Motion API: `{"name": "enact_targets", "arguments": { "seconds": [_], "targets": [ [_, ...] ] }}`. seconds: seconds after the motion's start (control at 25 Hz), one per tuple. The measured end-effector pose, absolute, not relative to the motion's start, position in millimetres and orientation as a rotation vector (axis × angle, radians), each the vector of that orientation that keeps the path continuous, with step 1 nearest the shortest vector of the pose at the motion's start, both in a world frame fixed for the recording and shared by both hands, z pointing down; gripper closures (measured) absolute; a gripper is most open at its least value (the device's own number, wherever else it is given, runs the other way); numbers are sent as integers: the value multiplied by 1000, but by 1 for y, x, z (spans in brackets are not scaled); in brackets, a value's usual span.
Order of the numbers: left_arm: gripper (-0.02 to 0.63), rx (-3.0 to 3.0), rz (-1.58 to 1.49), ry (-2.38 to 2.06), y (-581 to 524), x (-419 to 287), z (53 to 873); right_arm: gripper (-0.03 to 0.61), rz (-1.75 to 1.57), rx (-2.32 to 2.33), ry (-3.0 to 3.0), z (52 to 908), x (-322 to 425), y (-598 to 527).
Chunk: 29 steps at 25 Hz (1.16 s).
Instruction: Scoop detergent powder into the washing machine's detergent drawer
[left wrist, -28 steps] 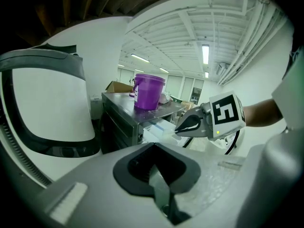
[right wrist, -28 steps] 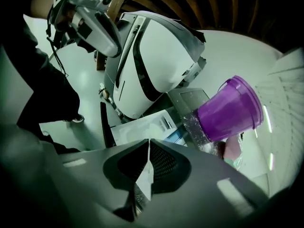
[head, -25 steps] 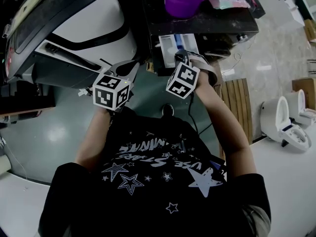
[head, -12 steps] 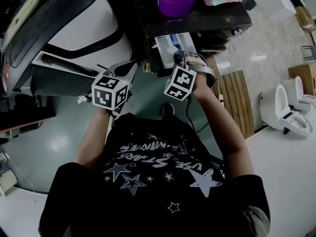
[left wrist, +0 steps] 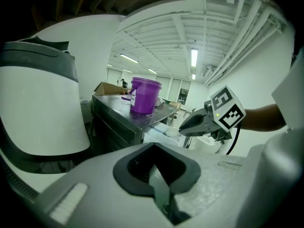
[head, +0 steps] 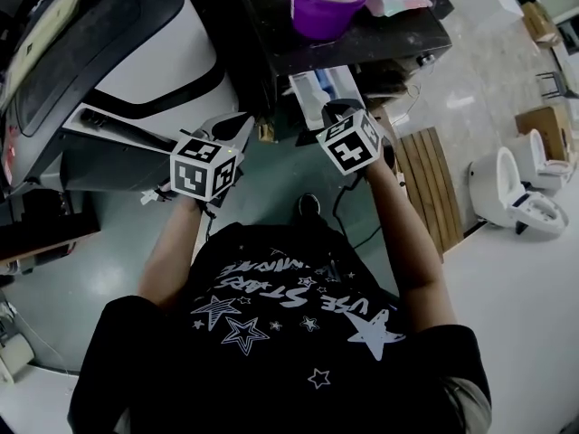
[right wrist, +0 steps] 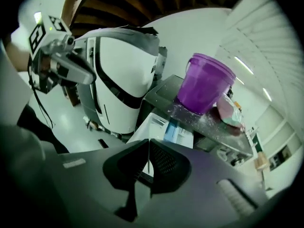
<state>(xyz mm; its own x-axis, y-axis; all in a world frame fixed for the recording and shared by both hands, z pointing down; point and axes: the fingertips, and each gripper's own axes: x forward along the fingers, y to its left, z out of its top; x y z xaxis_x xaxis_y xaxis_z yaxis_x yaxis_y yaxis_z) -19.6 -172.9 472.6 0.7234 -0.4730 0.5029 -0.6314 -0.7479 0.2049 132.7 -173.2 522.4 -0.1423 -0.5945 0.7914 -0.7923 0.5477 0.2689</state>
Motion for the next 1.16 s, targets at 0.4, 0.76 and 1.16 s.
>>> {"name": "enact_targets", "arguments": {
  "seconds": [0.4,0.76,1.16],
  "targets": [
    [612,2591,577,-794,-168,-50,477,546,709,1444,-1929,514,131,-155],
    [613,2605,538,-768,-153,-90,477,546,720,1629,-1934,493,113,-134],
    [613,2663,467,-691,-112,-141,459,546,776,1843,-1988,473,56,-92]
  ]
}}
